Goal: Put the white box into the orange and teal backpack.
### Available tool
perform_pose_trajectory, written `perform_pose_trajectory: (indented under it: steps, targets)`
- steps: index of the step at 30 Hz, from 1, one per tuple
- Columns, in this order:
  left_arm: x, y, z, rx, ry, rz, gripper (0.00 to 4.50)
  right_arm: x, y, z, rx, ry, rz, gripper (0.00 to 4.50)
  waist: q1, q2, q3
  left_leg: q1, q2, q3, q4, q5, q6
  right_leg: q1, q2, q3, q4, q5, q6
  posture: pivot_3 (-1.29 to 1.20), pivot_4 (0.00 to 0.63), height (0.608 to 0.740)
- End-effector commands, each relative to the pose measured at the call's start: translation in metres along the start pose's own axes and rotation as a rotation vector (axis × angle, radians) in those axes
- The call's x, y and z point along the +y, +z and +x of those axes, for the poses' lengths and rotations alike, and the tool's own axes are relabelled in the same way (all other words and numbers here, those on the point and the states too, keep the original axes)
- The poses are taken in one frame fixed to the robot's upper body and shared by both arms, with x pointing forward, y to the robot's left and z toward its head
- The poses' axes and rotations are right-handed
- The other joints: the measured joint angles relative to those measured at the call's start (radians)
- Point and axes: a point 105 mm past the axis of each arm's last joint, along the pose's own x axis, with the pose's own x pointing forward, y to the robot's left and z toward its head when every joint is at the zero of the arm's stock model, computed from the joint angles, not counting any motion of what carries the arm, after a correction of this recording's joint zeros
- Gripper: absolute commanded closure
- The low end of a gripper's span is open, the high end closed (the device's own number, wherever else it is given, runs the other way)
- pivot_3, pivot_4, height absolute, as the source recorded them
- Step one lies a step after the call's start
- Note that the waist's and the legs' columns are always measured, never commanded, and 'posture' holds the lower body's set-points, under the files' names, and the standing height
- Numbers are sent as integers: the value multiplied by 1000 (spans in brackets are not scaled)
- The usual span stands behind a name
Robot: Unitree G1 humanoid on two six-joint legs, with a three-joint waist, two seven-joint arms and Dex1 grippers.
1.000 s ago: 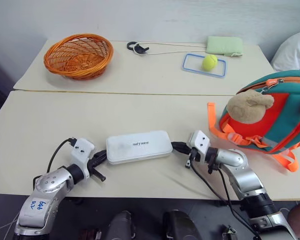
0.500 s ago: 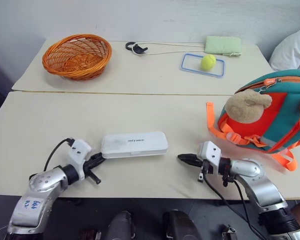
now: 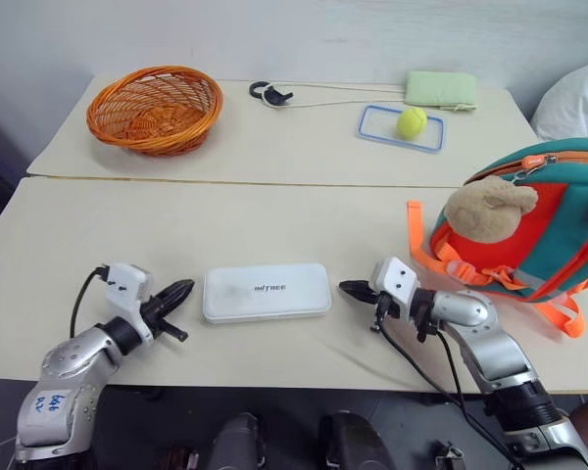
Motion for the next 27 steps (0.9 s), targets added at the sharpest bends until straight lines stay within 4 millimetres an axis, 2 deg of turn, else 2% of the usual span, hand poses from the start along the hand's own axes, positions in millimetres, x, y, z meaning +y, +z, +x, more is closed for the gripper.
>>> perform_pose_trajectory:
  steps: [1, 8, 14, 21, 22, 23, 24, 27]
  targets:
    - [-8, 2, 5, -4, -30, -6, 4469, 3, 14, 5, -51, 27, -27, 4500, 0, 0, 0, 0, 0, 0, 0, 0, 0, 0, 0, 0, 0, 0, 0, 0, 150, 740]
    - [-17, 5, 9, -24, -109, -3, 4469, 18, 20, 2, -69, 87, 5, 4500, 2, 0, 0, 0, 0, 0, 0, 0, 0, 0, 0, 0, 0, 0, 0, 0, 150, 740]
    - [-28, 6, 7, -16, -194, 14, 4469, 31, 19, -12, -52, 139, 39, 4500, 2, 0, 0, 0, 0, 0, 0, 0, 0, 0, 0, 0, 0, 0, 0, 0, 150, 740]
    - [-23, 4, 0, 23, -210, 43, 4469, 27, 2, -33, 27, 79, 48, 4500, 2, 0, 0, 0, 0, -1, 0, 0, 0, 0, 0, 0, 0, 0, 0, 0, 150, 740]
    - [-17, 7, -3, 13, -192, -26, 4469, 25, 1, -36, 36, 69, 46, 4500, 2, 0, 0, 0, 0, -1, 0, 0, 0, 0, 0, 0, 0, 0, 0, 0, 150, 740]
    - [-10, 13, -6, -7, -176, -101, 4095, 22, 0, -39, 41, 60, 47, 4500, 2, 0, 0, 0, 0, -1, 0, 0, 0, 0, 0, 0, 0, 0, 0, 0, 150, 740]
    - [-2, 17, -9, -10, -158, -142, 3963, 20, 0, -43, 45, 51, 47, 4500, 2, 0, 0, 0, 0, -1, 0, 0, 0, 0, 0, 0, 0, 0, 0, 0, 150, 740]
    - [12, 21, -18, 64, -181, -239, 3041, 15, -2, -50, 59, 44, 41, 4500, 3, -1, 0, 0, 0, -2, 0, 1, -1, 0, 0, -1, 0, 0, 0, 0, 150, 740]
